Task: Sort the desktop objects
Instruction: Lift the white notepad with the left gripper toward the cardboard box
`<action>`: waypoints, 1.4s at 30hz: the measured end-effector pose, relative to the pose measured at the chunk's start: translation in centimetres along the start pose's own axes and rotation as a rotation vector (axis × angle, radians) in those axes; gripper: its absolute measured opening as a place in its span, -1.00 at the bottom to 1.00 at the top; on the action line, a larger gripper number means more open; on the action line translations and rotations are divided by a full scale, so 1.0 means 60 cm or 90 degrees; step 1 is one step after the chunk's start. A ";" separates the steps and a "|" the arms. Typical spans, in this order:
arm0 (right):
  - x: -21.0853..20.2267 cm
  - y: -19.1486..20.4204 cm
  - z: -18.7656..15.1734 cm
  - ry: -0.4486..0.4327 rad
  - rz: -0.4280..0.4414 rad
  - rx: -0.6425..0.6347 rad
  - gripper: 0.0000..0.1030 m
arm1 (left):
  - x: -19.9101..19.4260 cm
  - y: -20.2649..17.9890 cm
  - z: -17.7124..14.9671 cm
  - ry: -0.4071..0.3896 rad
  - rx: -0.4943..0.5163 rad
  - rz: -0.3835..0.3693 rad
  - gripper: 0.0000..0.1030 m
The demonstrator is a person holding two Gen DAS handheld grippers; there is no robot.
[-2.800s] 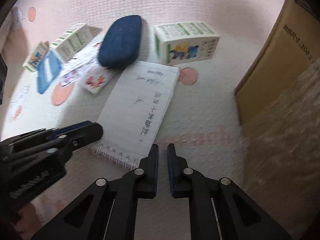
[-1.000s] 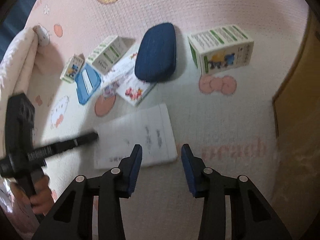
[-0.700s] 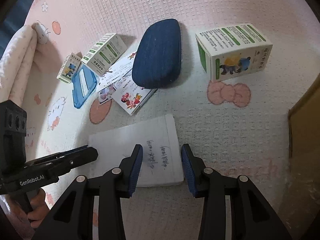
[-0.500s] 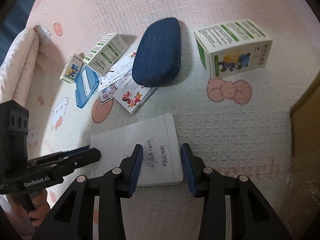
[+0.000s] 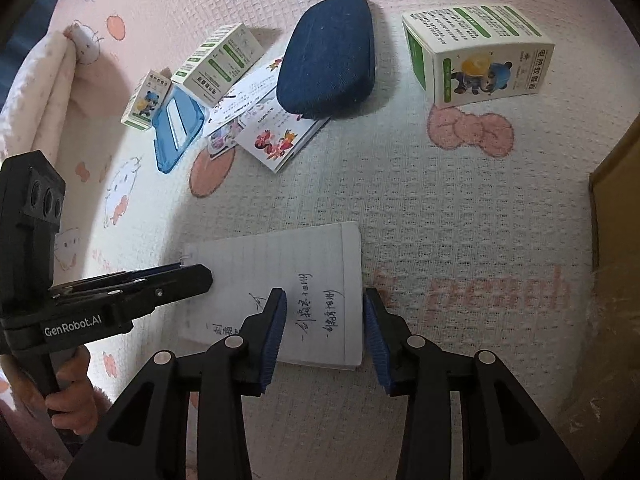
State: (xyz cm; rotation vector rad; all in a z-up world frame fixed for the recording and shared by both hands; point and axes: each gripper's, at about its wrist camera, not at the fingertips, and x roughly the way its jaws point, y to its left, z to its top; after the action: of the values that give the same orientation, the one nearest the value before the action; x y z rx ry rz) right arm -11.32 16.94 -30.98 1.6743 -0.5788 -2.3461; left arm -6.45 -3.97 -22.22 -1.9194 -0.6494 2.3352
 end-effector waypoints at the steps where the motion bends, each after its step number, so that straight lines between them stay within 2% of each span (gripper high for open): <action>1: -0.002 0.003 -0.001 -0.006 -0.010 0.002 -0.30 | -0.001 -0.012 -0.003 -0.008 0.018 0.017 -0.28; 4: -0.011 0.023 -0.006 -0.030 -0.065 -0.020 -0.44 | -0.011 -0.031 -0.009 -0.026 0.047 0.042 -0.33; 6: -0.026 0.031 -0.008 -0.052 -0.084 -0.034 -0.57 | -0.022 -0.033 -0.006 -0.034 0.046 0.033 -0.35; 10: -0.075 0.025 -0.002 -0.093 -0.037 0.000 -0.66 | -0.066 -0.029 0.001 -0.071 0.036 -0.005 -0.36; 13: -0.105 0.030 -0.001 -0.119 -0.017 -0.002 -0.68 | -0.097 -0.041 -0.001 -0.102 0.049 -0.008 -0.37; 16: -0.136 0.045 -0.011 -0.150 -0.015 -0.002 -0.69 | -0.134 -0.056 -0.004 -0.134 0.063 -0.013 -0.38; 22: -0.230 0.073 -0.036 -0.241 -0.019 -0.023 -0.71 | -0.218 -0.083 -0.017 -0.191 0.093 -0.059 -0.38; 27: -0.322 0.084 -0.054 -0.324 -0.022 -0.034 -0.72 | -0.289 -0.148 -0.026 -0.245 0.143 -0.091 -0.38; 36: -0.451 0.053 -0.096 -0.444 -0.033 -0.022 -0.72 | -0.380 -0.285 -0.055 -0.325 0.242 -0.131 -0.39; 42: -0.552 0.008 -0.116 -0.507 -0.057 -0.003 -0.72 | -0.395 -0.378 -0.071 -0.337 0.294 -0.172 -0.39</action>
State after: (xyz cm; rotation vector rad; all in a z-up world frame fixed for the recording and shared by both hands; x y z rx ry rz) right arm 6.38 27.79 -4.27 0.7058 -0.6111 -3.0342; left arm -2.05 10.84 7.06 -0.9692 -0.3148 2.5230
